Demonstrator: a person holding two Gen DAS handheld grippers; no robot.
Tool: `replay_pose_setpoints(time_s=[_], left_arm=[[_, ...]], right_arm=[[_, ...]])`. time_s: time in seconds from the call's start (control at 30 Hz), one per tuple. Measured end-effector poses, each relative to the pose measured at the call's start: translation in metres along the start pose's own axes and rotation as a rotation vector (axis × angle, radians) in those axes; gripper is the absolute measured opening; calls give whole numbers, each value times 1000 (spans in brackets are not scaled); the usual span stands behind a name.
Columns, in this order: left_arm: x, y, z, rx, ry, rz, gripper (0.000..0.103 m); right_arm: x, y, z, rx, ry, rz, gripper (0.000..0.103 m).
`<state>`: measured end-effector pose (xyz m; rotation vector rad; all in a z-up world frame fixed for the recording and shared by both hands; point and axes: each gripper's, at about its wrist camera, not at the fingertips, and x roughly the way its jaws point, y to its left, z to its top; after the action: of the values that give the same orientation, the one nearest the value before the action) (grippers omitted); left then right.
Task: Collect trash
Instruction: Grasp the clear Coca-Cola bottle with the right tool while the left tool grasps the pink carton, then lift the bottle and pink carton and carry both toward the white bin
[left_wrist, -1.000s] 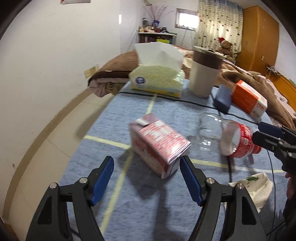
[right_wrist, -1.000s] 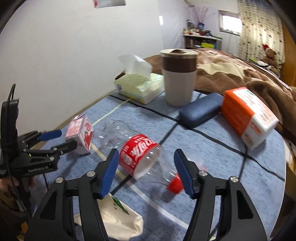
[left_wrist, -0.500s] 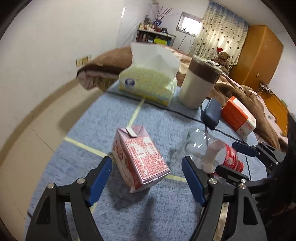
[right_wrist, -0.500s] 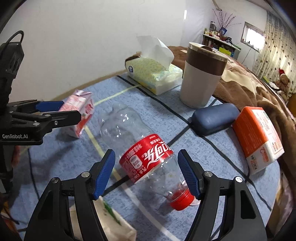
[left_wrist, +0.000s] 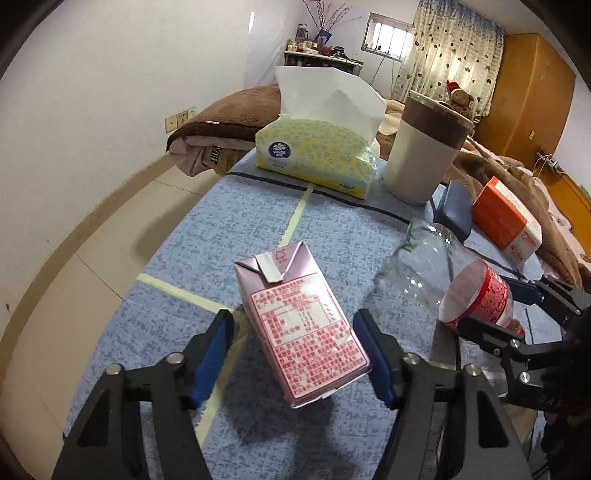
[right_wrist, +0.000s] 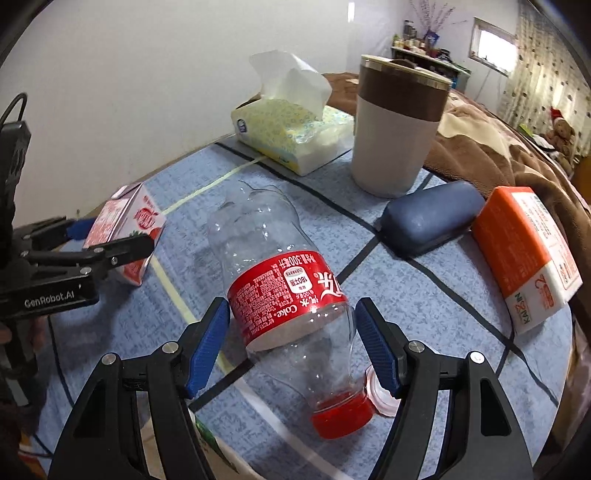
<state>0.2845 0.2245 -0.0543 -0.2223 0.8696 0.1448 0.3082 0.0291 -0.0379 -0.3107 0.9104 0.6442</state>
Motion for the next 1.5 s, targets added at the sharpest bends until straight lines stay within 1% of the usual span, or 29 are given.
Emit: replay_pose_setpoints(time_s=[0.07, 0.1, 0.13, 0.2, 0.23, 0.33, 0.43, 0.8, 0.93, 1.13, 1.27, 1.5], left_arm=[[0, 1, -1, -2, 2, -6, 56], [0, 0, -2, 2, 3, -5, 50], [1, 0, -2, 4, 2, -5, 48], [-1, 2, -3, -3, -5, -14, 39], [-2, 2, -4, -10, -5, -25, 39], [-6, -2, -6, 4, -13, -32, 39], [-14, -8, -9, 21, -30, -34, 39], [-37, -24, -21, 43, -56, -62, 38], [-52, -33, -25, 55, -77, -81, 38], [-81, -58, -26, 94, -126, -129, 38], [-96, -79, -29, 131, -147, -164, 38], [-121, -117, -42, 206, -180, -223, 38]], right_arm=[[1, -2, -1, 27, 2, 8, 72], [1, -3, -3, 40, 5, 17, 72], [2, -4, -4, 48, 8, 20, 71], [1, -5, -7, 62, 3, 22, 71], [0, -6, -9, 75, 1, 31, 71], [-1, -10, -11, 119, -1, 54, 70], [-6, -13, -15, 153, -16, 53, 70], [-48, -16, -28, 215, -104, 36, 70], [-65, -20, -33, 241, -135, 22, 70], [-92, -24, -45, 270, -174, -4, 70], [-111, -31, -60, 299, -197, -23, 70], [-151, -47, -90, 350, -237, -91, 70]])
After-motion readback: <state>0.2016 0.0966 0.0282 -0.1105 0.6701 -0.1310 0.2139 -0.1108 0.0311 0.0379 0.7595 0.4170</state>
